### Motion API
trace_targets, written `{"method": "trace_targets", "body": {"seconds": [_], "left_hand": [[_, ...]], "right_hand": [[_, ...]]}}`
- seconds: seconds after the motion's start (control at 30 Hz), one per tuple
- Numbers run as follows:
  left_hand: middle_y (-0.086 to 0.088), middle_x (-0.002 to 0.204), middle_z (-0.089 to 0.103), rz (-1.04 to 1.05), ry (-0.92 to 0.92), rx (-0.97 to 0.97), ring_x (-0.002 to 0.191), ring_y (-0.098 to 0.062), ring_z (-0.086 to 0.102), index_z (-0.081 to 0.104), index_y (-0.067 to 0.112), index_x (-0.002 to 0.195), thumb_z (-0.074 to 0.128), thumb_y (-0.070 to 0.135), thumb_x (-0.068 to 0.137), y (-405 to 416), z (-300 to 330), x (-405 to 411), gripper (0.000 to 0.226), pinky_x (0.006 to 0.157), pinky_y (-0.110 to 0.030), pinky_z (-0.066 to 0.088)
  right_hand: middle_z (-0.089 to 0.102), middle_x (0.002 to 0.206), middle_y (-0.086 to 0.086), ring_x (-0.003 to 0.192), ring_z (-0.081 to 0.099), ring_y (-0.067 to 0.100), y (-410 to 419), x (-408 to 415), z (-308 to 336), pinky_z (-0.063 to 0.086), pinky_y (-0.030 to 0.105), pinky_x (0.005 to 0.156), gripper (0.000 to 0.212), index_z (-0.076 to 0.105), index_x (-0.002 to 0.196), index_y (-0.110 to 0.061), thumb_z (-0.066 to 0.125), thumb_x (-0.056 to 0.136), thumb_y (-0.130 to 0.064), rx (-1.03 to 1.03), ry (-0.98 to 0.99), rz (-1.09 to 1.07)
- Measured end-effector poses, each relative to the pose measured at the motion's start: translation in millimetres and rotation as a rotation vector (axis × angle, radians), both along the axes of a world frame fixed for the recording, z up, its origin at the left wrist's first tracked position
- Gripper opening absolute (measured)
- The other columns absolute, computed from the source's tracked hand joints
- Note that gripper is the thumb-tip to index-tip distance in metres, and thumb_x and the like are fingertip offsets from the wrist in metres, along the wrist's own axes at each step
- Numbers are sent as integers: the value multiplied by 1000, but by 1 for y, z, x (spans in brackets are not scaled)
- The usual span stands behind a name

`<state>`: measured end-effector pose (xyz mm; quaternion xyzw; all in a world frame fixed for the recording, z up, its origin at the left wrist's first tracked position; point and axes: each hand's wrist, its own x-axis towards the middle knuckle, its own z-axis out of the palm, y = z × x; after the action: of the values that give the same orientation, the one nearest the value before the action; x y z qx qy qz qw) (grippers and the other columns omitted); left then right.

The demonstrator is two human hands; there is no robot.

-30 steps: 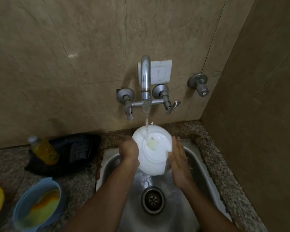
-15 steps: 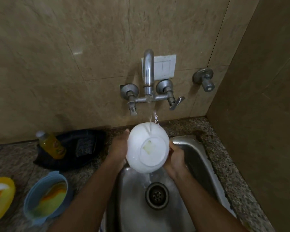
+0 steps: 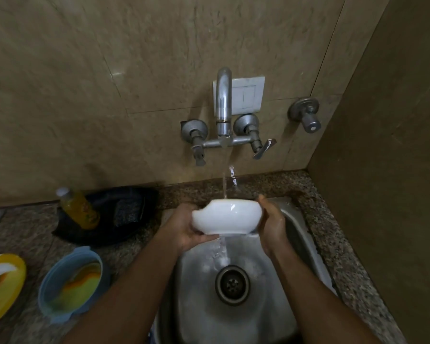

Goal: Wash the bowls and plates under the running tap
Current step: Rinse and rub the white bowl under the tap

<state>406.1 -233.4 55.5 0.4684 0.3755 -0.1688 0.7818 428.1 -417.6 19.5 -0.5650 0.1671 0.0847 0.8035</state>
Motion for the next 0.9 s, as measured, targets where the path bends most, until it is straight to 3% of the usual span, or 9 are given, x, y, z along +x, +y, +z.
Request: {"method": "trace_targets", "body": {"seconds": [0.07, 0.1, 0.2, 0.37, 0.5, 0.6, 0.73, 0.83, 0.9], "left_hand": [[-19, 87, 71, 14, -50, 14, 87, -35, 63, 62, 0, 97, 35, 2, 88, -6, -7, -3, 29, 80, -52, 53], [-18, 82, 73, 18, -91, 8, 87, -34, 64, 64, -2, 97, 32, -4, 85, -9, -13, -5, 34, 83, -49, 52], [-23, 116, 68, -14, -237, -100, 113, -43, 59, 56, -3, 128, 37, -10, 72, -9, -33, -10, 59, 97, -50, 48], [-21, 131, 60, -73, -405, -57, 119, -46, 56, 54, 15, 134, 59, -6, 64, 4, -40, -3, 73, 95, -63, 47], [-15, 120, 69, -148, -352, 0, 110, -37, 65, 59, 20, 128, 58, 22, 95, 3, -22, 3, 33, 89, -54, 54], [-13, 112, 73, -247, -254, 84, 103, -33, 70, 65, 20, 120, 57, 45, 94, -1, -15, 7, 37, 90, -52, 55], [-10, 109, 74, -284, -193, 177, 100, -34, 70, 68, 27, 115, 63, 66, 80, -10, -21, 11, 52, 92, -60, 52], [-6, 108, 74, -325, -207, 181, 102, -30, 70, 67, 26, 117, 57, 60, 88, -18, -23, 6, 45, 89, -56, 54], [-3, 107, 75, -399, -217, 325, 100, -27, 70, 65, 24, 119, 60, 52, 90, -20, -25, 0, 41, 83, -52, 58]], "right_hand": [[63, 78, 6, 76, 59, 27, -1, 2, 1, 45, 31, 62, 19, 61, 75, -16, 61, 86, -31, -89, -68, -20], [60, 83, 5, 81, 56, 25, -2, 3, 0, 45, 32, 65, 13, 59, 80, -15, 63, 82, -27, -125, -105, -7], [62, 120, 6, 105, 61, 29, -8, 4, -5, 55, 50, 86, 42, 55, 123, -21, 61, 82, -13, -100, -4, 72], [68, 120, 13, 111, 62, 37, -22, -2, -13, 50, 58, 95, 64, 58, 131, -16, 45, 76, 12, 9, 78, 247], [66, 124, 13, 115, 61, 38, -20, -14, -24, 49, 62, 93, 66, 57, 132, -19, 56, 72, 9, 107, 36, 207], [68, 120, 12, 111, 64, 35, -24, -20, -29, 51, 60, 92, 58, 59, 129, -18, 53, 80, 12, 90, 29, 195], [71, 114, 12, 105, 66, 35, -31, -18, -27, 56, 55, 85, 53, 63, 124, -17, 51, 80, 12, 8, -9, 114], [73, 105, 9, 97, 67, 34, -43, -11, -21, 57, 45, 74, 49, 67, 114, -19, 50, 81, 14, -125, -51, 54], [73, 100, 4, 95, 67, 31, -50, -5, -19, 55, 37, 69, 47, 68, 109, -21, 51, 82, 14, -239, -101, 60]]}}
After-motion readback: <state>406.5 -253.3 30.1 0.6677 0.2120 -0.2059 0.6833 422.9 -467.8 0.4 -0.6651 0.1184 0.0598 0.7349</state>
